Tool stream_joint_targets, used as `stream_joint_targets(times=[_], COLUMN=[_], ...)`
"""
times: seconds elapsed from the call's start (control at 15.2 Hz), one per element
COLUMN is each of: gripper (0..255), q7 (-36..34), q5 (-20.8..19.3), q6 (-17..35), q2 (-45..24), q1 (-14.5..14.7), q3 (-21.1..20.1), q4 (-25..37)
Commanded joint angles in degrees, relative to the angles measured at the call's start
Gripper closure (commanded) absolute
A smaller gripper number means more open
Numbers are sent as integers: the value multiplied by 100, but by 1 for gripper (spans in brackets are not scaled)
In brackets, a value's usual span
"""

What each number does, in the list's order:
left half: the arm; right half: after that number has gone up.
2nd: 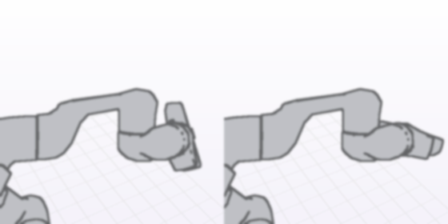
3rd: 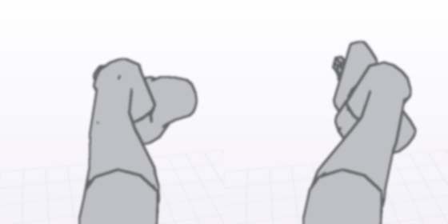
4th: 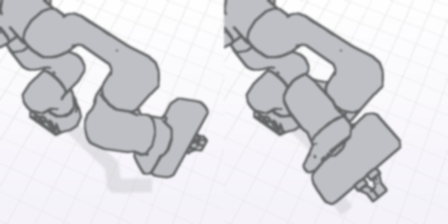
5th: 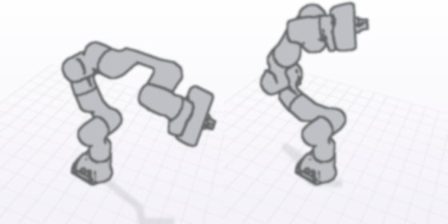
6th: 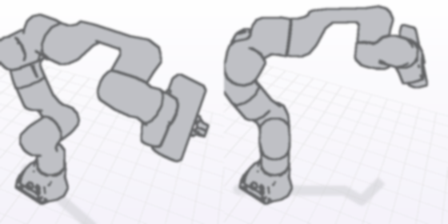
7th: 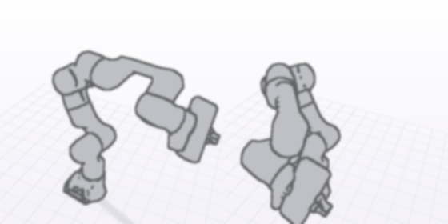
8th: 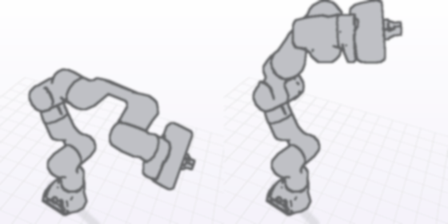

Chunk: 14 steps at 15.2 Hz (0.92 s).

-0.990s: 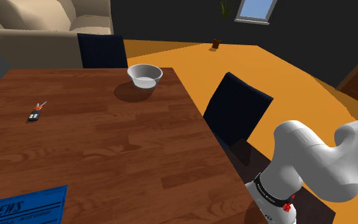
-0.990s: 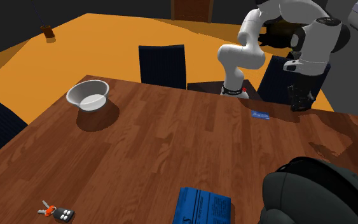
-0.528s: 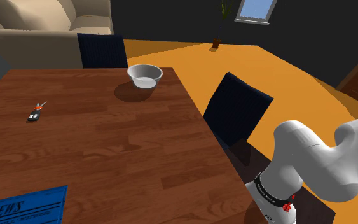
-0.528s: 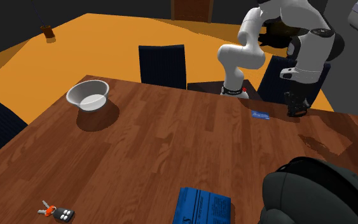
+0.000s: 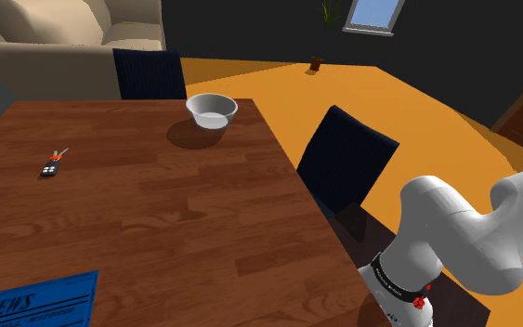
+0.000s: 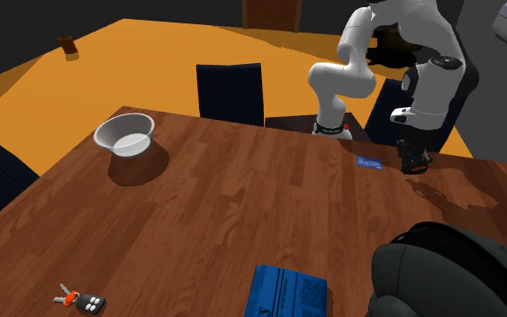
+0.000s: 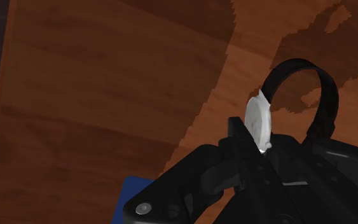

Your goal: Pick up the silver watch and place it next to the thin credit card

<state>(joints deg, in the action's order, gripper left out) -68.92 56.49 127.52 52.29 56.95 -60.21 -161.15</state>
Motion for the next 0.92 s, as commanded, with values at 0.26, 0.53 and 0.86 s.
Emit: stream_joint_targets(times=[0.26,0.53,0.86], gripper=[255,0,0], q7=[7,7,-64], q5=[41,40,-129], q6=[51,50,-206], q2=[-29,-28,166], q1=[-3,-2,92], q3=[-49,-47,188], q4=[-15,-15,12])
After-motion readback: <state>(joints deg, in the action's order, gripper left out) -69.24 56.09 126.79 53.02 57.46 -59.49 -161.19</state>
